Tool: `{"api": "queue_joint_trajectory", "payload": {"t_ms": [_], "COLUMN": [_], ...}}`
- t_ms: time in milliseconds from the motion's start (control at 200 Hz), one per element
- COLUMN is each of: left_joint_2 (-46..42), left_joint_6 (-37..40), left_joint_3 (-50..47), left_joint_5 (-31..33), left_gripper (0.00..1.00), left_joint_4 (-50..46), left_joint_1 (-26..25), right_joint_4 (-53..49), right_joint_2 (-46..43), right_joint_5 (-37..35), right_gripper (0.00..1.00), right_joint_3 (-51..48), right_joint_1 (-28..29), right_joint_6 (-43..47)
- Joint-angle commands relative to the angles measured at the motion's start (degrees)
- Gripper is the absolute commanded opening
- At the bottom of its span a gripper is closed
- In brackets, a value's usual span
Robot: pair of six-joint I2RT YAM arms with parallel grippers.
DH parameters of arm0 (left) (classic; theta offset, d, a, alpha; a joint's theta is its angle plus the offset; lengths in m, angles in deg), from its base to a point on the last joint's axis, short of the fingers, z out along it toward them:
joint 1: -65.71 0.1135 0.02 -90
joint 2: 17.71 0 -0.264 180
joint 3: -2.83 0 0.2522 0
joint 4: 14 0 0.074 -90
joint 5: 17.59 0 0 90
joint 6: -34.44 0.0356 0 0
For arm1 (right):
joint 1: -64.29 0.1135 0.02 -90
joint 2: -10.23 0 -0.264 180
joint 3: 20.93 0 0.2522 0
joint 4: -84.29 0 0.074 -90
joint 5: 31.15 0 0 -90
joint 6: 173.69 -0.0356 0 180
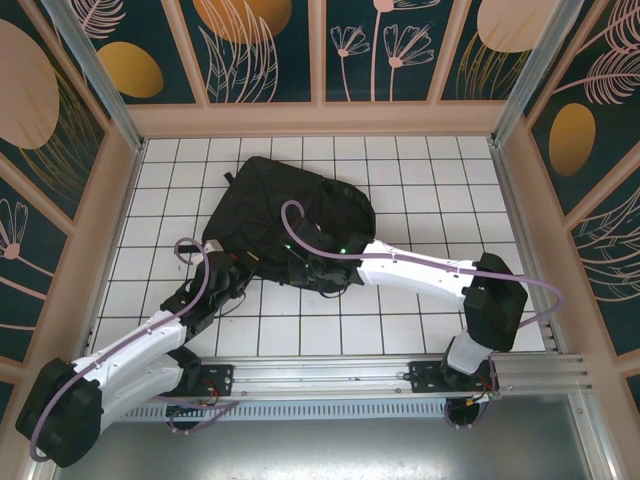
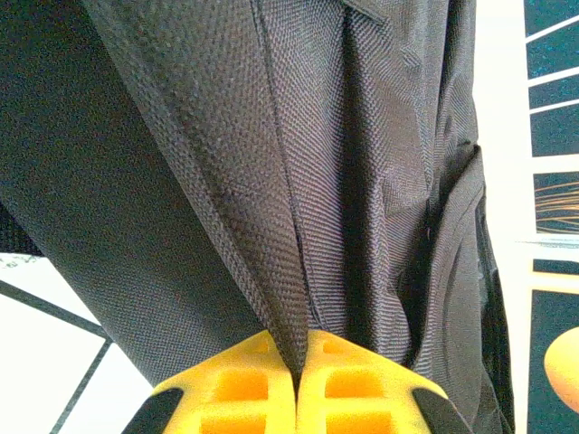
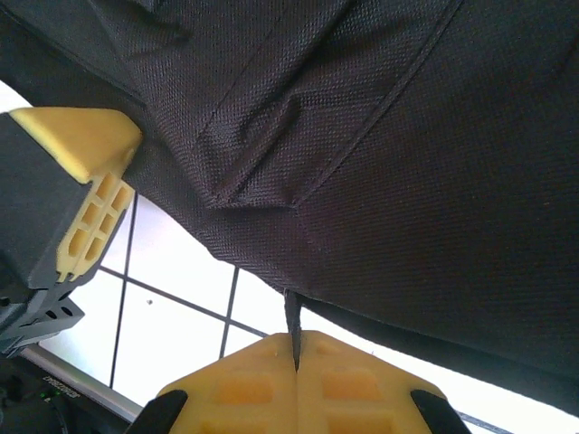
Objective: Pack the student bag
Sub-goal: Zip the student bag at the center of the table.
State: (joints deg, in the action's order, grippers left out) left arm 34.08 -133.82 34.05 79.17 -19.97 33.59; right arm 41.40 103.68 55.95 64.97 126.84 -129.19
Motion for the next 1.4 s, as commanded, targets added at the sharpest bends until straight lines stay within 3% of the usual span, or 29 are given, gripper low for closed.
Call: {"api": "queue_joint_trajectory", "payload": {"t_ms": [0, 911, 1101, 1296, 1396], "left_joint_2": [-1.4, -3.1, -2.3, -0.3, 3.0], "left_joint_6": [2.1, 7.3, 9.0, 14.7, 19.4], "left_joint_3": [0.1, 3.5, 4.6, 7.8, 12.8], "left_joint_5": [4.5, 6.7, 7.1, 6.5, 5.9], "left_gripper": [0.00, 0.00, 0.00, 0.00, 0.35], "left_joint_4": [-3.7, -12.4, -13.2, -11.8, -13.6], "left_joint_1": [1.2, 5.1, 5.7, 5.8, 5.8], "right_joint_4": [-3.1, -11.9, -12.5, -7.9, -2.8], "right_joint_2": [-3.1, -19.8, -24.6, -25.1, -24.3], "right_joint_5": [-1.0, -4.0, -3.0, 1.7, 7.1], "right_gripper": [0.00, 0.00, 0.00, 0.00, 0.00], "right_joint_3": [-0.9, -9.5, -11.8, -13.4, -13.8], "right_joint_1": [-0.6, -6.4, -10.7, -10.7, -8.9], "right_joint_6": [0.2, 1.2, 2.7, 3.8, 2.2]}}
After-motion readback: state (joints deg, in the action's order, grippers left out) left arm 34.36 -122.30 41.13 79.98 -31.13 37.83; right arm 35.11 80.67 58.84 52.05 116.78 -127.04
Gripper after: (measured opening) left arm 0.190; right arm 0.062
